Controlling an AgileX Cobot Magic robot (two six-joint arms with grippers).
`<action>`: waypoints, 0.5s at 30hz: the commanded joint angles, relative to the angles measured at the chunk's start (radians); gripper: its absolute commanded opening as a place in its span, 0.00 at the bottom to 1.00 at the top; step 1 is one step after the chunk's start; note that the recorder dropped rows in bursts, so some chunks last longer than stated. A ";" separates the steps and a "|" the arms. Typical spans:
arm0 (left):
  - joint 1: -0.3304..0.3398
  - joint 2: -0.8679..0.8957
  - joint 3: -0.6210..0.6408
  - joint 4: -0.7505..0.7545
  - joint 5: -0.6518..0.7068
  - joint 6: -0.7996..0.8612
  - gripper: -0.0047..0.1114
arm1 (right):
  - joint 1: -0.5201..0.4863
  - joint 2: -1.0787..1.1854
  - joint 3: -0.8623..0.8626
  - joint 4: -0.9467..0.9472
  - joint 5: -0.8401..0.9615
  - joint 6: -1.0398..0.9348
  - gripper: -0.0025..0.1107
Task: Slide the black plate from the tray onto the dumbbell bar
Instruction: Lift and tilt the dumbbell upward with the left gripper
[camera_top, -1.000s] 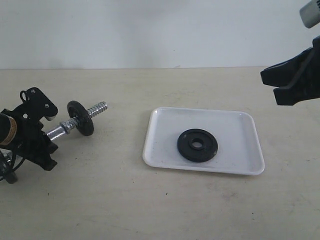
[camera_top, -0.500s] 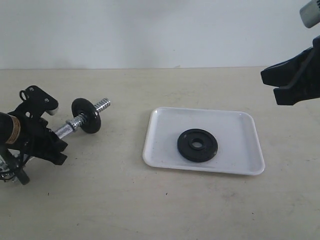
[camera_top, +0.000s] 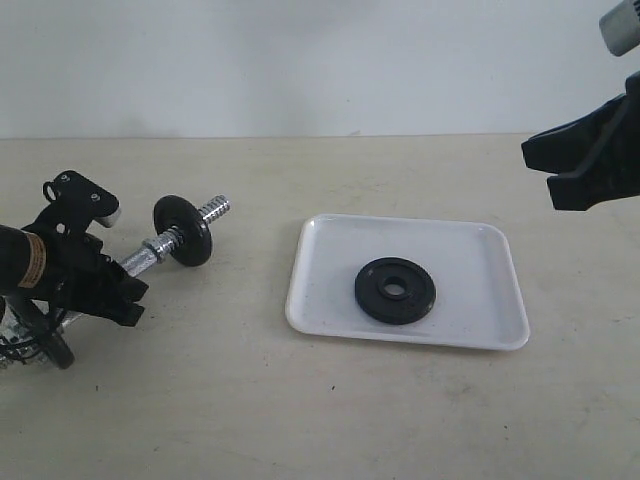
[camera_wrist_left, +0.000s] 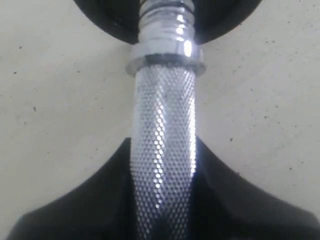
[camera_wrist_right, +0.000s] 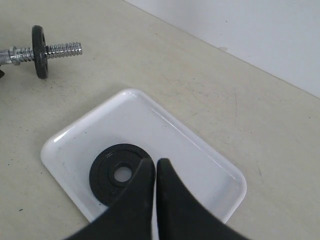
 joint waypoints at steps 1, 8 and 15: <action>-0.008 -0.016 -0.001 -0.020 -0.064 0.004 0.08 | 0.001 0.001 -0.008 0.006 -0.004 0.001 0.02; -0.008 -0.073 -0.001 -0.020 -0.066 0.004 0.08 | 0.001 0.022 -0.008 0.006 -0.009 0.003 0.02; -0.008 -0.112 -0.001 -0.025 -0.070 0.004 0.08 | 0.001 0.093 -0.008 0.025 -0.013 0.007 0.02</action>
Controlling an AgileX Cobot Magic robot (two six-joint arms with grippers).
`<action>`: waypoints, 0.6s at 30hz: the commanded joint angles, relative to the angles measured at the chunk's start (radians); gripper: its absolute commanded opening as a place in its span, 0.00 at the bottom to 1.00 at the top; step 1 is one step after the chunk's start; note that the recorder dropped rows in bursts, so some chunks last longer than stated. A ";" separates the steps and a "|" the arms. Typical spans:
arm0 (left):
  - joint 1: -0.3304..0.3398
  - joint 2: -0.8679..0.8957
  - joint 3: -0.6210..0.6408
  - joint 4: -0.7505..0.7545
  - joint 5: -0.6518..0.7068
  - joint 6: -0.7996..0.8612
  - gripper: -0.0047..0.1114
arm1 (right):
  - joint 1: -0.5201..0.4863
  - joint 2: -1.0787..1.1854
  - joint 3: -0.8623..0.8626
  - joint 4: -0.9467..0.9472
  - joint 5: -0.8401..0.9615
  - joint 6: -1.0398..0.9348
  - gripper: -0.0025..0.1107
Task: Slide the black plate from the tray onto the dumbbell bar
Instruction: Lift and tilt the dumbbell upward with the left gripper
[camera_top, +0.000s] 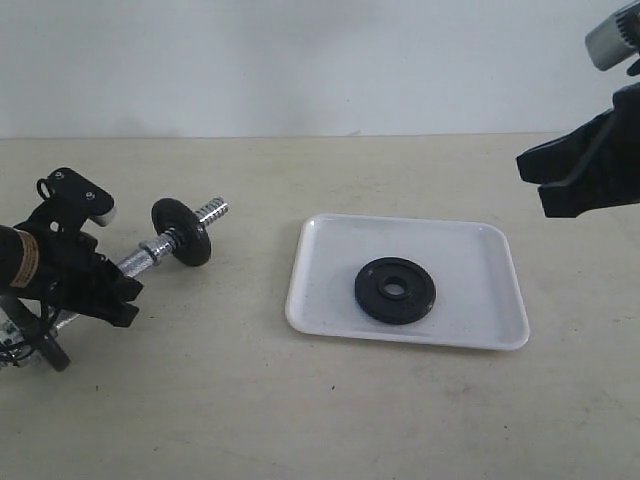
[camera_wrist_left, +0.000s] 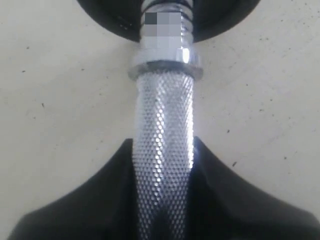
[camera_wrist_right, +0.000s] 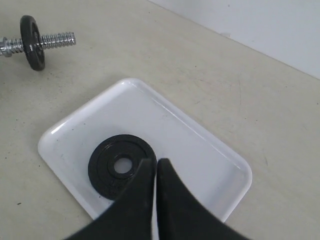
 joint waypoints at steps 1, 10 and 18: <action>-0.008 -0.069 -0.019 -0.035 -0.087 0.001 0.08 | 0.001 0.047 -0.007 0.023 -0.004 0.005 0.02; -0.008 -0.113 -0.017 -0.041 -0.117 0.001 0.08 | 0.001 0.094 -0.007 0.049 -0.001 0.003 0.02; -0.011 -0.146 -0.015 -0.041 -0.159 -0.017 0.08 | 0.001 0.094 -0.007 0.049 0.001 0.003 0.02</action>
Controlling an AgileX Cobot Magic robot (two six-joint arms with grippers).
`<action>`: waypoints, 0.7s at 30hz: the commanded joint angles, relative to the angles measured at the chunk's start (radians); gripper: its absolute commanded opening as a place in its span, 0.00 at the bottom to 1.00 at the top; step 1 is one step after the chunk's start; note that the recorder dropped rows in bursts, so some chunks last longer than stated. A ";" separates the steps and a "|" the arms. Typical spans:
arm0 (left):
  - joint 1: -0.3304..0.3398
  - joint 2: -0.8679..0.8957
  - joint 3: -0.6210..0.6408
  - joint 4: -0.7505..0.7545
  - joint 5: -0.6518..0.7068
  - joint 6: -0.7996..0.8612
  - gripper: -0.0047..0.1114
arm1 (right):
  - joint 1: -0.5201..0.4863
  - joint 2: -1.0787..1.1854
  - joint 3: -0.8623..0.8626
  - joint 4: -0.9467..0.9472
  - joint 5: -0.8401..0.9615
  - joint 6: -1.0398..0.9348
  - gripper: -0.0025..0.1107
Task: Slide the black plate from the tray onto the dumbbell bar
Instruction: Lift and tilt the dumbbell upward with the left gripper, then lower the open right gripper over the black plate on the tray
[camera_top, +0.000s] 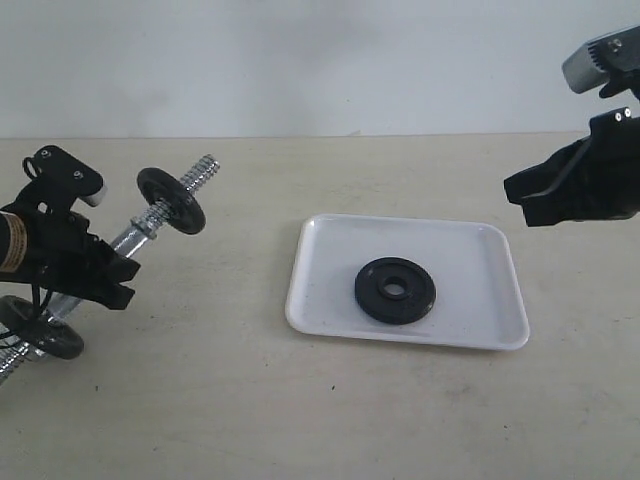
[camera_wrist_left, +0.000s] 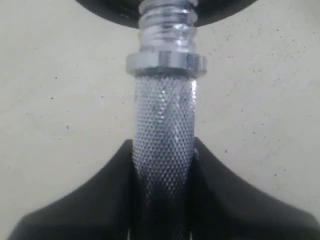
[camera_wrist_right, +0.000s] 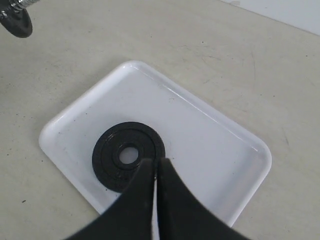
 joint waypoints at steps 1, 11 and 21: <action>-0.011 -0.078 -0.024 -0.042 -0.148 -0.014 0.08 | 0.001 0.001 -0.007 0.007 0.003 -0.001 0.02; -0.037 -0.124 -0.005 -0.048 -0.145 -0.014 0.08 | 0.001 0.001 -0.007 0.007 0.014 -0.020 0.02; -0.143 -0.127 -0.003 -0.048 -0.117 -0.014 0.08 | 0.001 0.032 -0.032 -0.023 0.067 0.004 0.02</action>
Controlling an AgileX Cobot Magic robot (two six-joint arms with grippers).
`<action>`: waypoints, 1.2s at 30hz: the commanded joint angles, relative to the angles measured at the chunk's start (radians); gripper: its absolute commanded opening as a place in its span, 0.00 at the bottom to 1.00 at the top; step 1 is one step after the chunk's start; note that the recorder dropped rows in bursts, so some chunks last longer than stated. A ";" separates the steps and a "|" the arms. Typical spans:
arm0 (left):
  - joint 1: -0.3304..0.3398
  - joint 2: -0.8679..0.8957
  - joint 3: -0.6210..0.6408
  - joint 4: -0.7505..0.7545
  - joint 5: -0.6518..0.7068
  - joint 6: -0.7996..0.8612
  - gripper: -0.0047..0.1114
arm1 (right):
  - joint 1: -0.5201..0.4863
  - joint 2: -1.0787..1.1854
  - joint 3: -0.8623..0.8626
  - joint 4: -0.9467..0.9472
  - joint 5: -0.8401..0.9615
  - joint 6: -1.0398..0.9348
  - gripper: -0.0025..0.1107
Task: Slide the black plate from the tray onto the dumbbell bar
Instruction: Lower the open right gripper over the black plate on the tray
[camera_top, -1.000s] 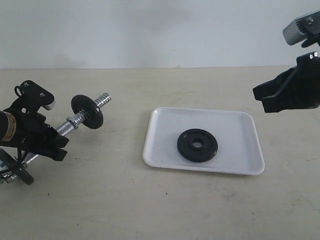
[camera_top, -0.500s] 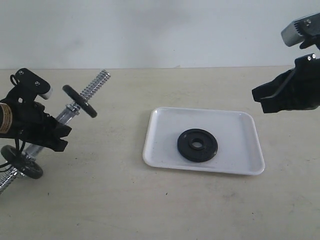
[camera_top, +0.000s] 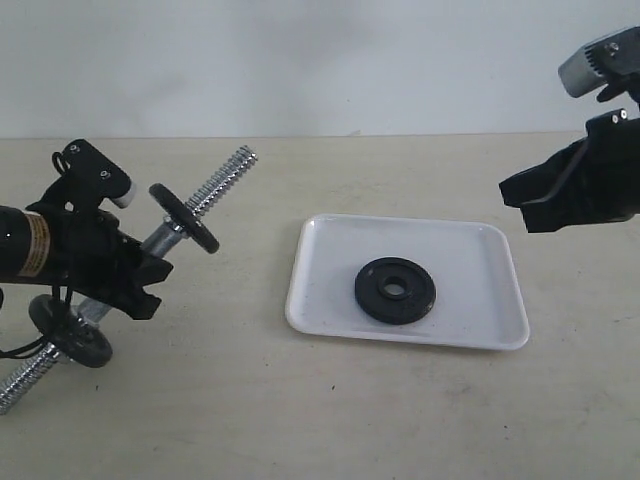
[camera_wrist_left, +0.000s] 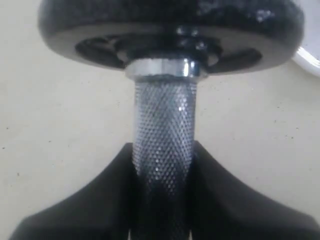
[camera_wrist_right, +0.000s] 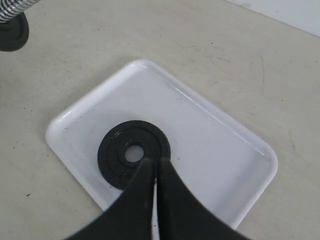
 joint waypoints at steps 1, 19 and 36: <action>-0.038 -0.060 -0.031 -0.048 -0.099 -0.012 0.08 | 0.001 0.055 -0.049 -0.025 0.065 0.052 0.02; -0.038 -0.060 -0.031 -0.048 -0.101 -0.020 0.08 | 0.337 0.470 -0.504 -0.969 0.337 1.063 0.02; -0.038 -0.060 -0.031 -0.048 -0.107 -0.020 0.08 | 0.428 0.700 -0.794 -1.096 0.418 1.042 0.52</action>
